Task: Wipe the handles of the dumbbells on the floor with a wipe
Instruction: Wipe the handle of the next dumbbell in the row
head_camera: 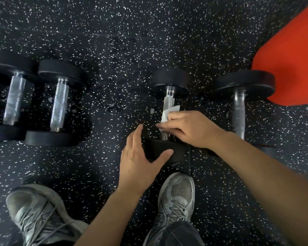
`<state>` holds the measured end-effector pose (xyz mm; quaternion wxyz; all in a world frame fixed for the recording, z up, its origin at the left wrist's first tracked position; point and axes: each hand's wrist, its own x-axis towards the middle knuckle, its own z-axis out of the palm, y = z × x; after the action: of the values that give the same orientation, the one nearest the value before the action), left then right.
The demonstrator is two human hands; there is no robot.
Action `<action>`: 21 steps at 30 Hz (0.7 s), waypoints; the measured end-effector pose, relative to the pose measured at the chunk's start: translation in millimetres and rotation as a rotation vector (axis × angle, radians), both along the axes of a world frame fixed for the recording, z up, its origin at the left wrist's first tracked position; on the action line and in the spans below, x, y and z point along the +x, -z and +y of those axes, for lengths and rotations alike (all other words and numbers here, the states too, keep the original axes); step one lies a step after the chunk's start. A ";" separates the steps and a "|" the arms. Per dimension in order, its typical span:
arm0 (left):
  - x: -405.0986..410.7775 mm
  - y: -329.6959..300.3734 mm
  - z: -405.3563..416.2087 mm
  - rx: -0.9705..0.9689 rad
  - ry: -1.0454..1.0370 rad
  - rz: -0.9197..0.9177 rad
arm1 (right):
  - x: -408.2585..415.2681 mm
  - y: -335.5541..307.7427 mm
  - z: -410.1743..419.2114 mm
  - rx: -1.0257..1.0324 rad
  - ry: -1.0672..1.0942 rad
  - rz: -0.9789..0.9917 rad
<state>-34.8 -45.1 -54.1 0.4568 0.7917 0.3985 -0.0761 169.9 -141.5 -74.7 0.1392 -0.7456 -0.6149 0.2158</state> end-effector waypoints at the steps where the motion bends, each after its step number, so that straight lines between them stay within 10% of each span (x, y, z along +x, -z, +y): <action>1: 2.2 -1.0 -1.1 -0.002 0.005 0.015 | 4.2 -1.6 2.0 0.015 0.020 -0.028; 5: 9.8 -2.6 -6.2 0.037 0.090 0.013 | 12.1 0.7 11.2 0.042 0.409 -0.015; 13: -2.8 4.1 -3.5 0.021 0.114 -0.038 | -1.0 -9.7 -10.2 -0.212 0.049 0.074; 21: 4.9 2.0 -8.6 0.011 0.112 -0.032 | 3.9 -0.1 -5.1 -0.030 0.381 -0.029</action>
<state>-29.9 -53.7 -56.1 0.4539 0.8164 0.3464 -0.0867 173.7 -146.6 -74.6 0.1575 -0.8535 -0.4614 0.1839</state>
